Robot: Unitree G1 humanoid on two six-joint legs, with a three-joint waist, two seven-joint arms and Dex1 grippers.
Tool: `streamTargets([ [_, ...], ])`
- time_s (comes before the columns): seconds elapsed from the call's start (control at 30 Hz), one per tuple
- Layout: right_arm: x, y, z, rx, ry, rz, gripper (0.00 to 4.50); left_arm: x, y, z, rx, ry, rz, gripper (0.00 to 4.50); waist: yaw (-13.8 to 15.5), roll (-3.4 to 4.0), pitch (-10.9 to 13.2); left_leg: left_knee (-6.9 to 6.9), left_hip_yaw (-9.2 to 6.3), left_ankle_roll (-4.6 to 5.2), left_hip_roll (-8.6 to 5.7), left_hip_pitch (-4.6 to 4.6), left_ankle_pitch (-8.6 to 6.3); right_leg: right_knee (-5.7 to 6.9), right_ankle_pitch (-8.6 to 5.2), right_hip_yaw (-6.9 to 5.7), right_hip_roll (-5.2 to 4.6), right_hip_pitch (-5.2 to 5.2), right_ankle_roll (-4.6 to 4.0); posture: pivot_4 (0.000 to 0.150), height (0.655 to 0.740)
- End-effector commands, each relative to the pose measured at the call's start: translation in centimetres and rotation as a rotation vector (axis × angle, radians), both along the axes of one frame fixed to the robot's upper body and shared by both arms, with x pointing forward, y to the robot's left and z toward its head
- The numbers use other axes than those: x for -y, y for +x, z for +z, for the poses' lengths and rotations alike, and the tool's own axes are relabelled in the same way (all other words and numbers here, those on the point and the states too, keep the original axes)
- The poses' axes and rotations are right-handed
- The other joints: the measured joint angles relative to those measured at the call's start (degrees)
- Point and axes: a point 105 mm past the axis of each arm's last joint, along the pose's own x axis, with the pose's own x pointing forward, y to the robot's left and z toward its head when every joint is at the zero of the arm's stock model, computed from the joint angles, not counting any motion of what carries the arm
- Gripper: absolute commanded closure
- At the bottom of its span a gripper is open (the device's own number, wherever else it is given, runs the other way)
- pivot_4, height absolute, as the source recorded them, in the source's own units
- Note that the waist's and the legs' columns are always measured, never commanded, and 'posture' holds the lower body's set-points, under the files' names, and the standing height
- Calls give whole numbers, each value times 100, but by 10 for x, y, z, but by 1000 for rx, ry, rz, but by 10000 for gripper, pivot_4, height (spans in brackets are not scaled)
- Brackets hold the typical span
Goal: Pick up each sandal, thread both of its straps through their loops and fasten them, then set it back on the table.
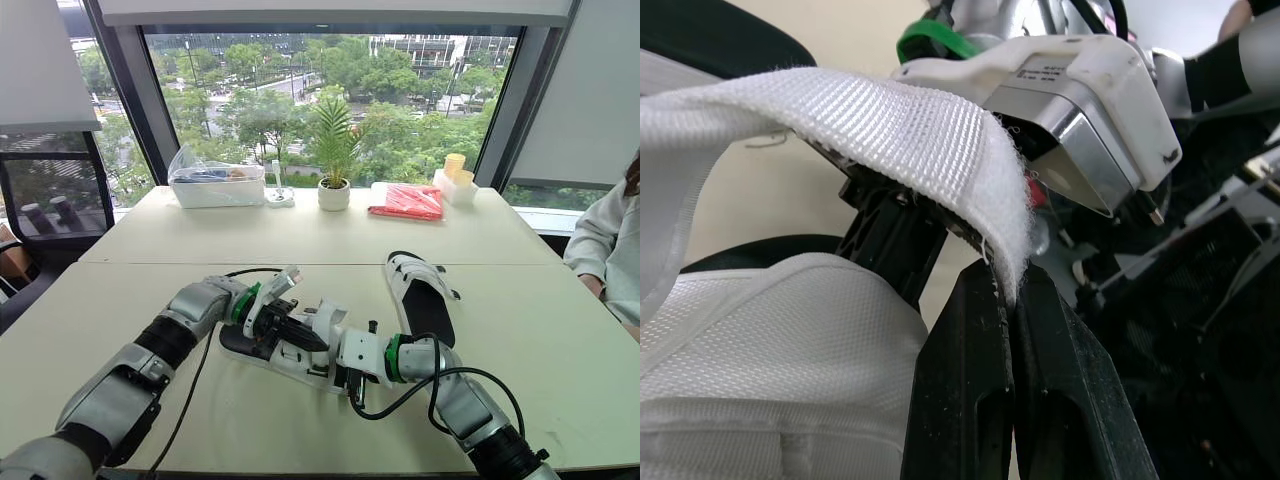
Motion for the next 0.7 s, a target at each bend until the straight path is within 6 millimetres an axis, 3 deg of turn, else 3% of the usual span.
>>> streamTargets([
  [0.03, 6, -37, -70, -257, -142, 19, 45000, 0, 2, 4, -35, 5, -2, 44554, -1, 0, 0, 0, 0, 1, 0, 0, 0, 0, 0, 0, 0, 0, 0, 1500, 7374],
  [0.47, 6, -37, -70, -254, -147, 19, 45000, 1, 2, 13, -95, -27, -1, 44554, 1, -1, 1, 0, -9, 2, 0, -3, -1, 0, 1, 0, 10, -1, 4, 1500, 7374],
  [0.7, 5, -36, -69, -253, -147, 22, 45000, -1, 0, 6, -81, 6, -13, 44554, 5, 0, 1, 1, -17, 2, 2, -3, -1, 0, 1, 0, 16, 1, 3, 1500, 7374],
])
